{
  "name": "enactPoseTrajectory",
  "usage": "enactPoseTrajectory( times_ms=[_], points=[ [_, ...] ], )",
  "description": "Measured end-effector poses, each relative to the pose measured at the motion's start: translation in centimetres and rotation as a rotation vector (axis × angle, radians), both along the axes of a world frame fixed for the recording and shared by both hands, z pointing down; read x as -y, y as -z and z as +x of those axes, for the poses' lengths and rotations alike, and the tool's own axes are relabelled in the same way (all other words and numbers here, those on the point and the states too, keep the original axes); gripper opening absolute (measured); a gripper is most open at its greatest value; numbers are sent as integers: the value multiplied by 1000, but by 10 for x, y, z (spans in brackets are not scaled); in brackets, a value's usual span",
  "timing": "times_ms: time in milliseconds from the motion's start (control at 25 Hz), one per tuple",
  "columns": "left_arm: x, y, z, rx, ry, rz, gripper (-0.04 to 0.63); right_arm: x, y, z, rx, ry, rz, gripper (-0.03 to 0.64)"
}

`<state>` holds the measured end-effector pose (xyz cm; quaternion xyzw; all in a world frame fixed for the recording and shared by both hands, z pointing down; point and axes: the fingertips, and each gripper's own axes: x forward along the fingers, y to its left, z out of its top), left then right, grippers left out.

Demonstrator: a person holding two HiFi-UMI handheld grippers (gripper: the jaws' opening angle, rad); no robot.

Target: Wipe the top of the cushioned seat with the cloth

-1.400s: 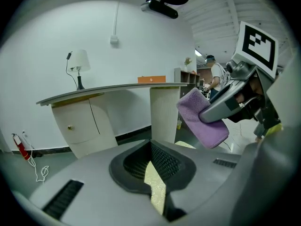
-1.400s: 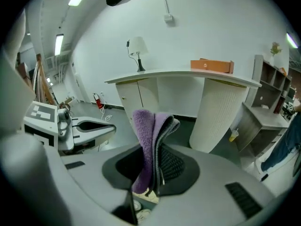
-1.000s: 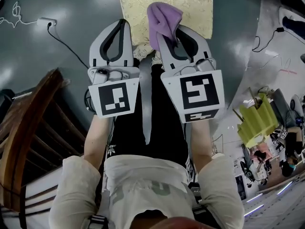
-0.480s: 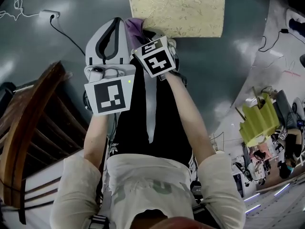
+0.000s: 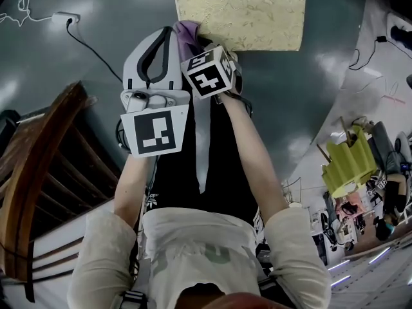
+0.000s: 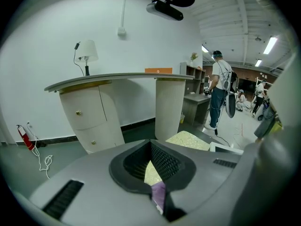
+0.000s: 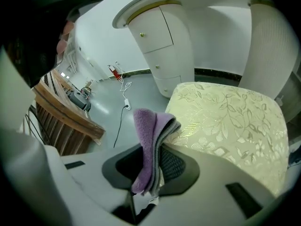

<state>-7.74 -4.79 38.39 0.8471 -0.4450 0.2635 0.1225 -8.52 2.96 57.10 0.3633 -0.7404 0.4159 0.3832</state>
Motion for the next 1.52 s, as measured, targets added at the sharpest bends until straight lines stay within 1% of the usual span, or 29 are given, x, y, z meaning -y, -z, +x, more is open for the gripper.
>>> enactPoseTrajectory(
  times_ms=[200, 320, 480, 680, 1040, 1120, 1320, 1440, 1520],
  points=[
    [6, 2, 7, -10, -3, 8, 6, -2, 0, 14, -22, -8, 10, 89],
    [8, 4, 11, -15, -10, 15, 6, -3, 3, 33, -57, -13, 19, 89],
    [4, 5, 16, -31, -9, 9, 6, -6, 6, 86, -159, -24, 36, 89],
    [0, 7, 22, -49, -7, 7, 6, -12, 3, 151, -244, -102, 30, 89],
    [-6, 15, 46, -27, -56, 26, 6, -25, 7, 263, -432, -189, 23, 89],
    [-8, 13, 51, -29, -61, 21, 6, -27, 6, 278, -451, -208, 19, 89],
    [-14, 16, 64, -36, -71, 23, 6, -31, 7, 303, -511, -215, 27, 89],
    [-17, 19, 71, -38, -78, 23, 6, -35, 5, 317, -540, -246, 17, 89],
    [-17, 19, 74, -37, -85, 23, 6, -37, 3, 323, -553, -248, 7, 89]
  ],
)
